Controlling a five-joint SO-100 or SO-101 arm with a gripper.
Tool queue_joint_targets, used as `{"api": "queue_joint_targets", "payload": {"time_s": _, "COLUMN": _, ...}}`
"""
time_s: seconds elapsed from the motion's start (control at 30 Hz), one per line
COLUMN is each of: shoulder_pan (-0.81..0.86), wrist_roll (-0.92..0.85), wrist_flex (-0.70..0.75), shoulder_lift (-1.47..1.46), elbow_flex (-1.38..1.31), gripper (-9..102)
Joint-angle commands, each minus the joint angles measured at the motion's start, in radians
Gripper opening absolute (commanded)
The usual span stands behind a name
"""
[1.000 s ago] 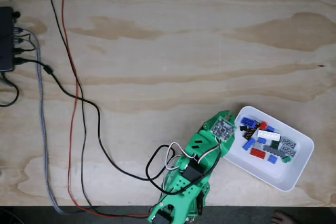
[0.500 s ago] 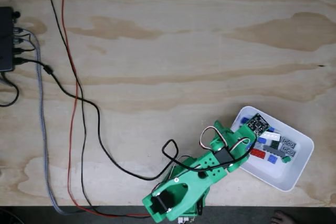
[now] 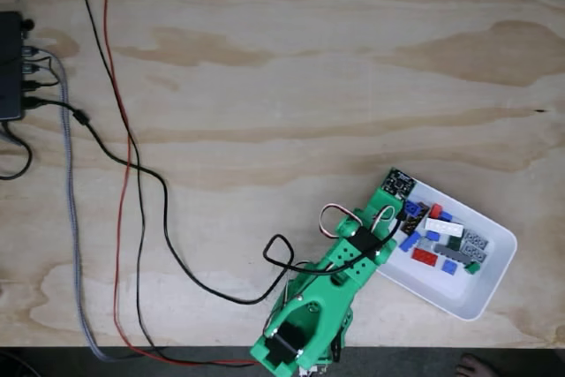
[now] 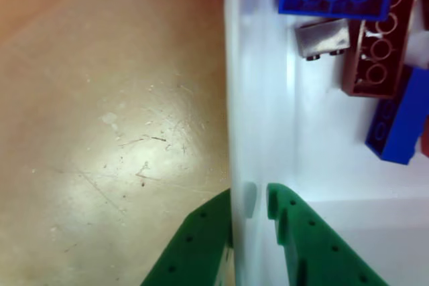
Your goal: Put all lego bricks in the bin.
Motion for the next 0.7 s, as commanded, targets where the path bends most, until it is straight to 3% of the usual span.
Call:
{"api": "queue_joint_targets", "payload": {"time_s": 0.0, "shoulder_pan": -0.255, "wrist_roll": 0.086, "wrist_flex": 0.284, "shoulder_lift": 0.117, "elbow_flex": -0.072, "gripper": 0}}
{"api": "queue_joint_targets", "payload": {"time_s": 0.07, "shoulder_pan": -0.202, "wrist_roll": 0.071, "wrist_flex": 0.364, "shoulder_lift": 0.172, "elbow_flex": -0.048, "gripper": 0}}
{"api": "queue_joint_targets", "payload": {"time_s": 0.23, "shoulder_pan": 0.138, "wrist_roll": -0.097, "wrist_flex": 0.302, "shoulder_lift": 0.408, "elbow_flex": 0.071, "gripper": 0}}
{"api": "queue_joint_targets", "payload": {"time_s": 0.37, "shoulder_pan": 0.301, "wrist_roll": -0.225, "wrist_flex": 0.253, "shoulder_lift": 0.453, "elbow_flex": 0.087, "gripper": 0}}
{"api": "queue_joint_targets", "payload": {"time_s": 0.67, "shoulder_pan": 0.476, "wrist_roll": -0.511, "wrist_flex": 0.204, "shoulder_lift": 0.403, "elbow_flex": 0.075, "gripper": 0}}
